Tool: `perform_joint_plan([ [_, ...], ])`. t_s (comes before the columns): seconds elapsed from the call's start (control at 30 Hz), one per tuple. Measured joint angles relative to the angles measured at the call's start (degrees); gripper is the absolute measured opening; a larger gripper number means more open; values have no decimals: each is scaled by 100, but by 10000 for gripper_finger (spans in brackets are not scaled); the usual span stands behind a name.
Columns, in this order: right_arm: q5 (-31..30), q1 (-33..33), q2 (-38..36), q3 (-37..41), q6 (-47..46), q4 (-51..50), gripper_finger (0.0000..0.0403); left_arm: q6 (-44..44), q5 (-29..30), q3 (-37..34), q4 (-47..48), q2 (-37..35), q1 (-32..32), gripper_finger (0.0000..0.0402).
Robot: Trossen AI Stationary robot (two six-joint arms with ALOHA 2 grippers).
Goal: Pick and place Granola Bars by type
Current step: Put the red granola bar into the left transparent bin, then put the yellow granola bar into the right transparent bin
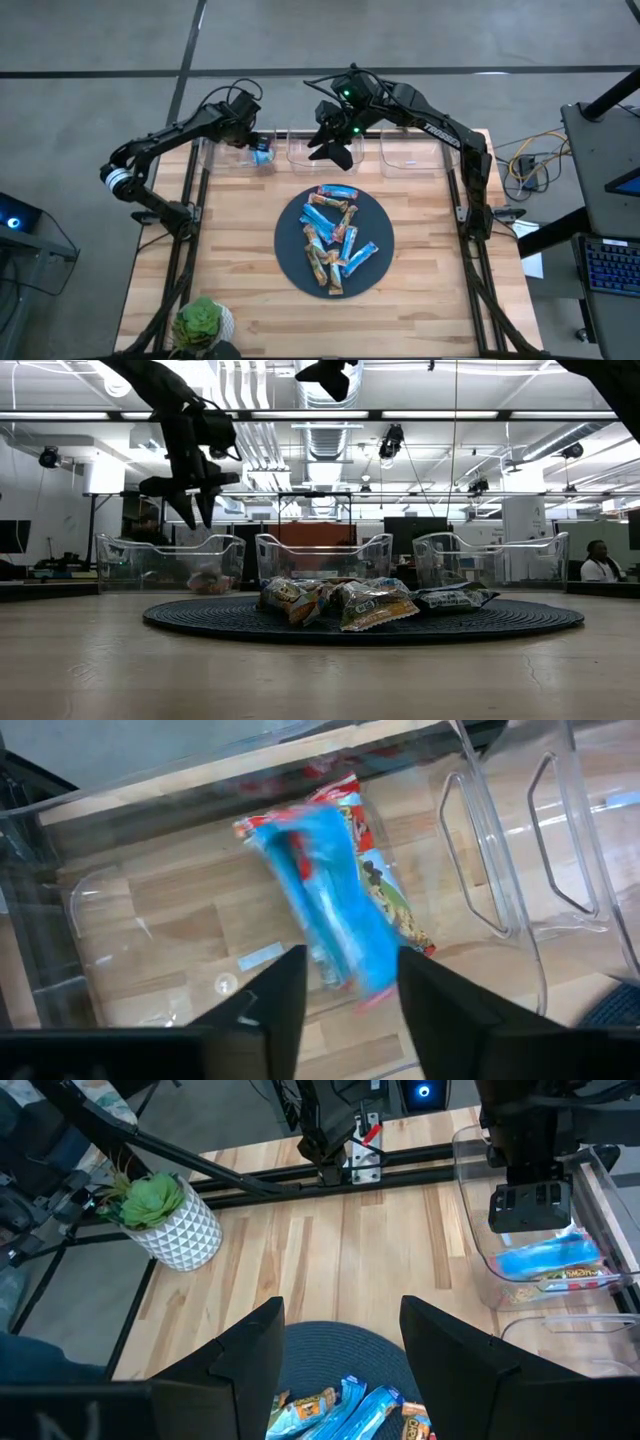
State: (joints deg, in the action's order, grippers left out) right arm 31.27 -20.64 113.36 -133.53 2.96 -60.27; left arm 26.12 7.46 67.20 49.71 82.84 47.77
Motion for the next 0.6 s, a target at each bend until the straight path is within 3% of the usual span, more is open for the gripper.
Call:
perform_joint_plan([
  [0.13, 0, 0, 0, 0, 18, -35, 192, -91, -101, 0, 7, 1, -2, 178],
  [0.37, 2, 0, 0, 4, 52, -167, 192, -142, -547, 0, 17, -1, -36, 181],
  [0.47, 2, 0, 0, 4, 72, -262, 192, -156, -546, 0, 25, -18, -129, 168],
  [0.6, 2, 0, 0, 4, 76, -300, 191, -213, -549, 0, 22, -63, -273, 115],
])
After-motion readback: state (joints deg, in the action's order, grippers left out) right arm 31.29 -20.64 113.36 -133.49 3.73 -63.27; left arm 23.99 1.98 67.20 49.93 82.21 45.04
